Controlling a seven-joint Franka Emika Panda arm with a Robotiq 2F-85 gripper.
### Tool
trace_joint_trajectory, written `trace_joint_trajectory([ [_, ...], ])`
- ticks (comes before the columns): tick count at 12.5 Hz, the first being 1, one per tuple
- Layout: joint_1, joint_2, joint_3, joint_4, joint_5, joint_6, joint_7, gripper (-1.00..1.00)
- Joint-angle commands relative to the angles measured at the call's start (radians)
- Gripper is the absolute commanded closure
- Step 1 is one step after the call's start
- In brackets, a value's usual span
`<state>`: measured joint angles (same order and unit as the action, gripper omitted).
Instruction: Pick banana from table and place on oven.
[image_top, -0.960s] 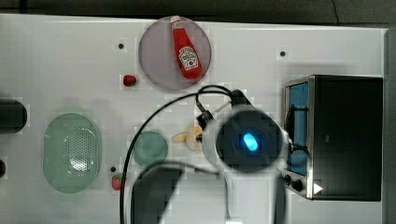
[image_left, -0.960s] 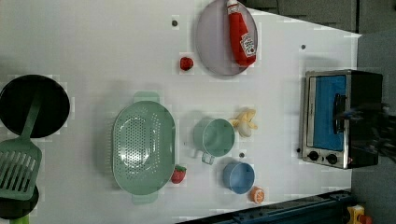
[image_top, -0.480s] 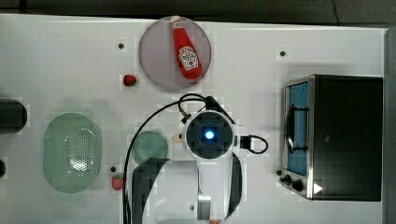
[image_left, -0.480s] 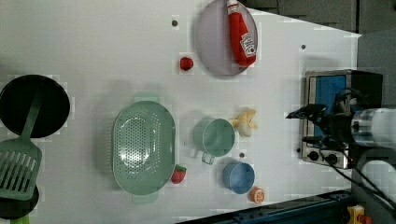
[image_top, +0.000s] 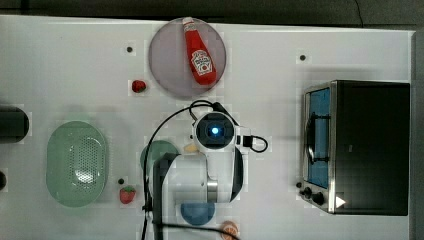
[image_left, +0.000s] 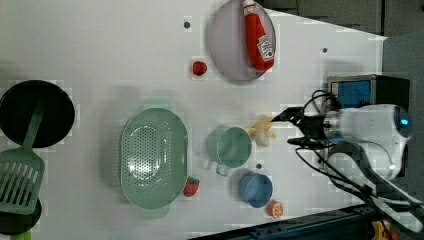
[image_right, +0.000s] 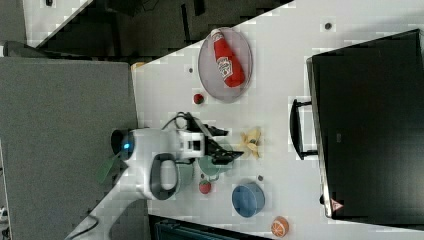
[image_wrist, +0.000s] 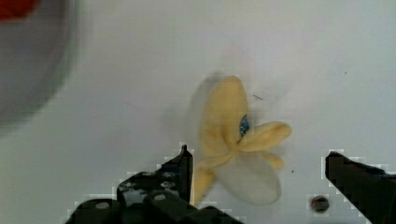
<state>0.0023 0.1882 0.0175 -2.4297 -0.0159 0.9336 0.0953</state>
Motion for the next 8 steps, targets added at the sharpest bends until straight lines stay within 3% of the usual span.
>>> trace_joint_trajectory([
  [1, 0.011, 0.031, 0.029, -0.034, -0.009, 0.092, 0.032, -1.00],
  [4, 0.013, 0.112, 0.047, -0.036, -0.009, 0.158, 0.032, -1.00],
  [5, 0.013, 0.128, 0.051, -0.036, -0.009, 0.180, 0.032, -0.92],
  [8, 0.013, 0.142, 0.055, -0.040, -0.009, 0.216, 0.032, -0.18],
])
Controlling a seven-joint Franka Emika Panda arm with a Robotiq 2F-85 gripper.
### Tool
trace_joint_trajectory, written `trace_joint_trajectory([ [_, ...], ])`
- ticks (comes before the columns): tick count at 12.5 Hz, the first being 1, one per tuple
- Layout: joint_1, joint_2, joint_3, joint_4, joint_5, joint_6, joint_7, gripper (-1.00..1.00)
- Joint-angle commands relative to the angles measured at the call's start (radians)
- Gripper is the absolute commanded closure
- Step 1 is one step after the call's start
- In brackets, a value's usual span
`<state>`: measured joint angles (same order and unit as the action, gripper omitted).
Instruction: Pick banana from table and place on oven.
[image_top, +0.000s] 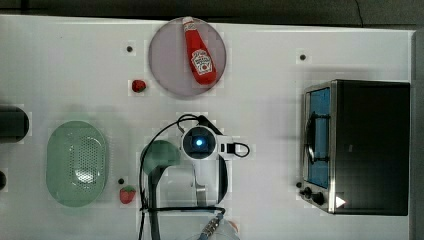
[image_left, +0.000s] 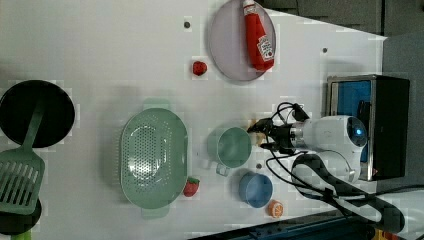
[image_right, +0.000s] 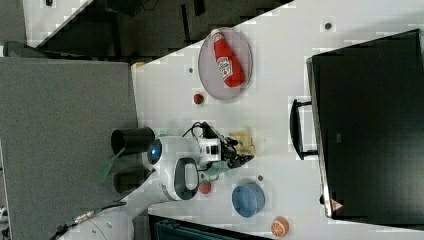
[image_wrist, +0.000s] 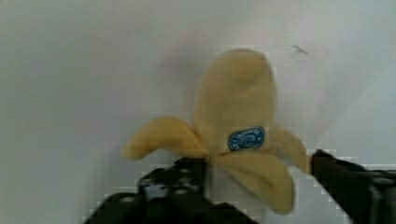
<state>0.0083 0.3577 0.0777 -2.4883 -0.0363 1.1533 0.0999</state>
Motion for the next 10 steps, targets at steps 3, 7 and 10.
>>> trace_joint_trajectory([
  [3, 0.007, -0.028, -0.005, 0.020, 0.011, 0.005, 0.027, 0.48],
  [7, 0.007, -0.097, -0.004, 0.040, 0.012, 0.006, 0.028, 0.51],
  [10, 0.006, -0.268, -0.007, 0.056, 0.013, -0.063, 0.028, 0.51],
])
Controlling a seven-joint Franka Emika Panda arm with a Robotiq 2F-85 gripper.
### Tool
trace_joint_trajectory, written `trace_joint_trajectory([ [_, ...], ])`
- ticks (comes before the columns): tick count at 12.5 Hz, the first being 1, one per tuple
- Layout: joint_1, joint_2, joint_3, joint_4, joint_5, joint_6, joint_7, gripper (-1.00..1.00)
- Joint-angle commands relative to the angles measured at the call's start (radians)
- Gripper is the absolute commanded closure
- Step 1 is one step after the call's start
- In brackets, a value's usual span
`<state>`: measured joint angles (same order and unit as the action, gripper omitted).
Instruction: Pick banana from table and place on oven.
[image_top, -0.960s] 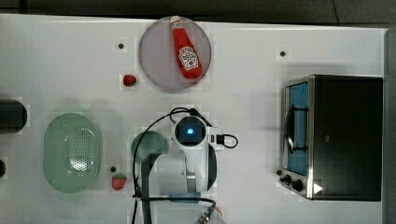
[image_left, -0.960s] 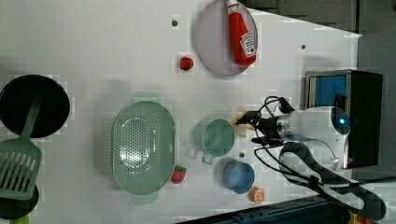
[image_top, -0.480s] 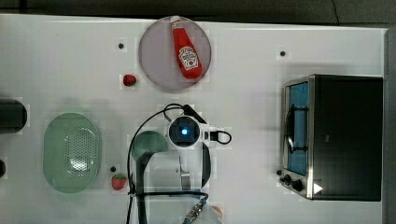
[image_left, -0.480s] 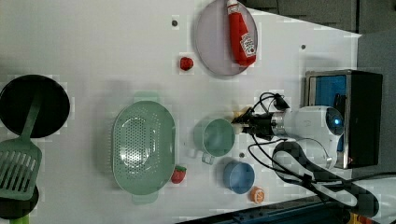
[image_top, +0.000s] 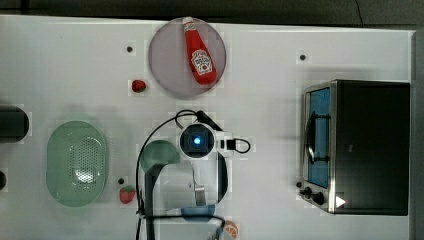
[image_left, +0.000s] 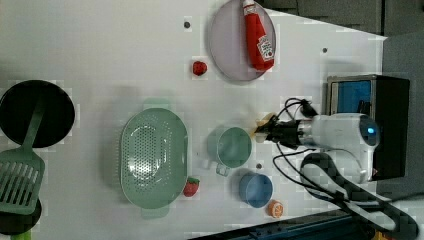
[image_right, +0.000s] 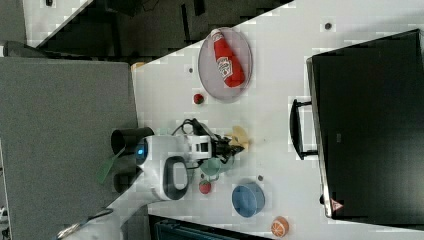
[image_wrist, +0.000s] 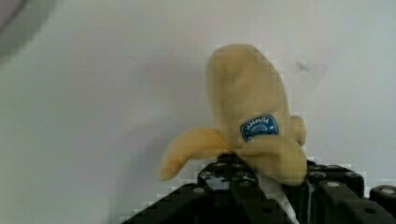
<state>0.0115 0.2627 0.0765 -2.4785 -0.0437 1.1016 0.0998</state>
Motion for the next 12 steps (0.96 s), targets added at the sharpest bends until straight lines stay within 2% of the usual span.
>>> trace_joint_trajectory([
  [1, 0.001, -0.238, -0.009, 0.062, 0.020, -0.079, 0.028, 0.51],
  [5, -0.002, -0.449, -0.049, 0.208, 0.021, -0.518, 0.027, 0.51],
  [8, -0.005, -0.517, -0.119, 0.364, 0.021, -0.798, 0.021, 0.51],
  [10, -0.008, -0.517, -0.178, 0.448, 0.020, -0.856, 0.001, 0.51],
  [12, -0.013, -0.503, -0.253, 0.487, 0.015, -0.862, -0.124, 0.51],
])
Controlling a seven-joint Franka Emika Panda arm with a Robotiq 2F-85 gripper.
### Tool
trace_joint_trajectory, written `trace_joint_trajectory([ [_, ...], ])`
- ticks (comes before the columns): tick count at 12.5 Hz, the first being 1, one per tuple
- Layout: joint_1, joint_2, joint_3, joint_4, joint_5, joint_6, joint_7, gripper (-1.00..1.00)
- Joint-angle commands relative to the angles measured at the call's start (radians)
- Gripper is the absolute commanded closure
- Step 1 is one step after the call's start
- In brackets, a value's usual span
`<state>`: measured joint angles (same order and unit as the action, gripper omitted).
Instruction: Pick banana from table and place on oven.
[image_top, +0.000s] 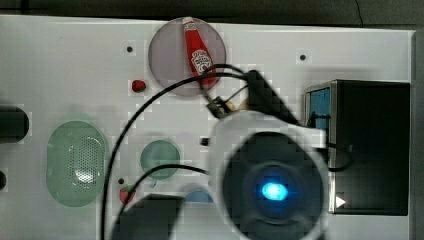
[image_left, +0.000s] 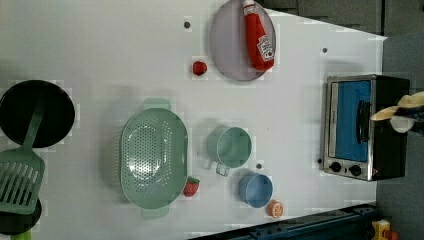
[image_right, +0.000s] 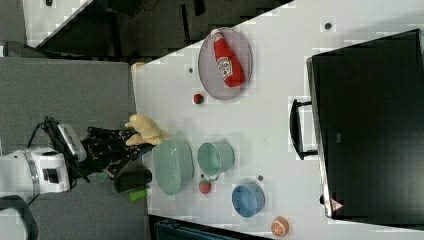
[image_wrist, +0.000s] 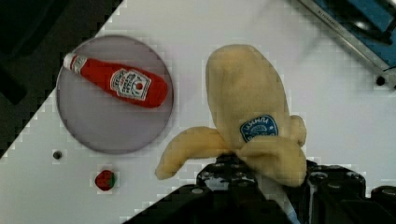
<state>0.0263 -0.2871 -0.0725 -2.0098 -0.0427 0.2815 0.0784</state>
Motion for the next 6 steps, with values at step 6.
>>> trace_joint_trajectory([
  [6, -0.039, 0.161, -0.371, 0.028, 0.013, 0.019, -0.526, 0.51],
])
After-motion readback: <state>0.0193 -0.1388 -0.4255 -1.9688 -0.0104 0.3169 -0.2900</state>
